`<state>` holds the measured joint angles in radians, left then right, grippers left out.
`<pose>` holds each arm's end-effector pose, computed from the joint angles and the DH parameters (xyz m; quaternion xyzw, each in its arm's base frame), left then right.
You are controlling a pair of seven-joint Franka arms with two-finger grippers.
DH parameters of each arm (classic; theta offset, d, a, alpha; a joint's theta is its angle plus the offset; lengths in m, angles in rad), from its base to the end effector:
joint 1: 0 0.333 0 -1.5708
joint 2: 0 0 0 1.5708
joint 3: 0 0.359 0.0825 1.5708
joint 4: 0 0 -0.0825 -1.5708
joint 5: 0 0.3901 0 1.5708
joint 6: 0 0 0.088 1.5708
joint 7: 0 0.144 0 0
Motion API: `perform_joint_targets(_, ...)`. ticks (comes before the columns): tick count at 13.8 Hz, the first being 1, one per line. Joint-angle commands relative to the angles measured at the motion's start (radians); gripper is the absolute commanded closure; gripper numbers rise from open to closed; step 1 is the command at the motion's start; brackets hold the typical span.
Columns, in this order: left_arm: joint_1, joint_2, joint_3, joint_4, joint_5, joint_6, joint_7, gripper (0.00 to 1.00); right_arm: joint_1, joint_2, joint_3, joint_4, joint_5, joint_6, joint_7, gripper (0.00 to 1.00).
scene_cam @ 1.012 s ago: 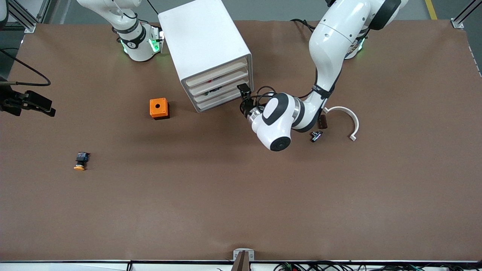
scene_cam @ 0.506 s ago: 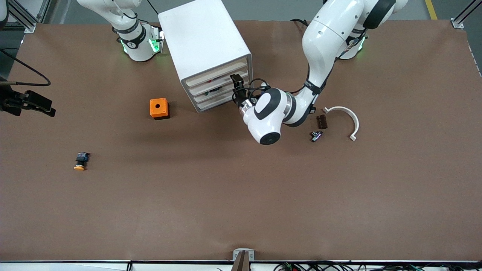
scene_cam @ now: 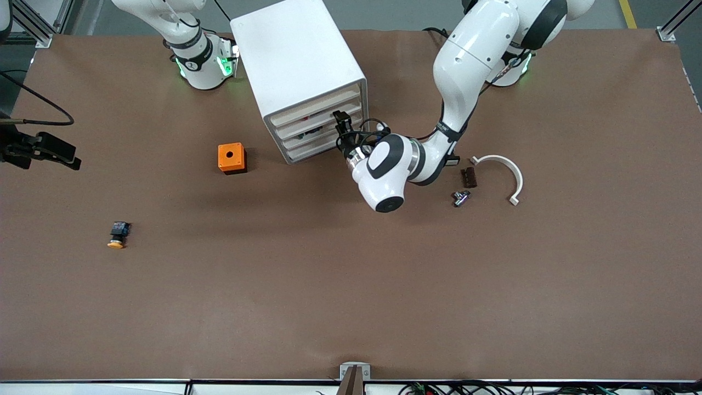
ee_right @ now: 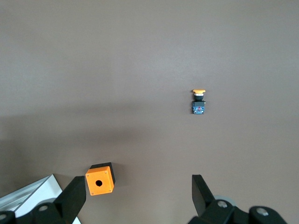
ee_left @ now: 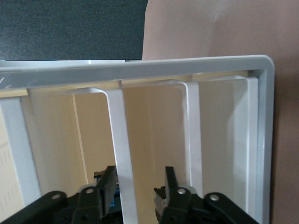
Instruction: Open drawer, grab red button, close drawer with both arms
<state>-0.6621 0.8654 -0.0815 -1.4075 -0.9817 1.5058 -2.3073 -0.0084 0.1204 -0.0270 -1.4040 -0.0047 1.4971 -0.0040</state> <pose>0.4302 -0.5485 0.2090 -0.4644 -0.6703 0.4920 0.3050 0.5945 -0.0207 0.6337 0.9998 -0.0158 -0.0137 0.0037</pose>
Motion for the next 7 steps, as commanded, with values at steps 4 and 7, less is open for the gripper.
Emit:
perform_joint_targets(4,-0.010,0.007,0.005,0.021,-0.045,-0.006,0.008,1.00,-0.004,0.007,0.007,0.019,0.005,-0.015,0.001,0.00)
perform_joint_targets(7,0.037,0.003,0.014,0.027,-0.043,-0.006,0.008,1.00,0.004,0.008,0.010,0.019,0.008,-0.012,0.012,0.00)
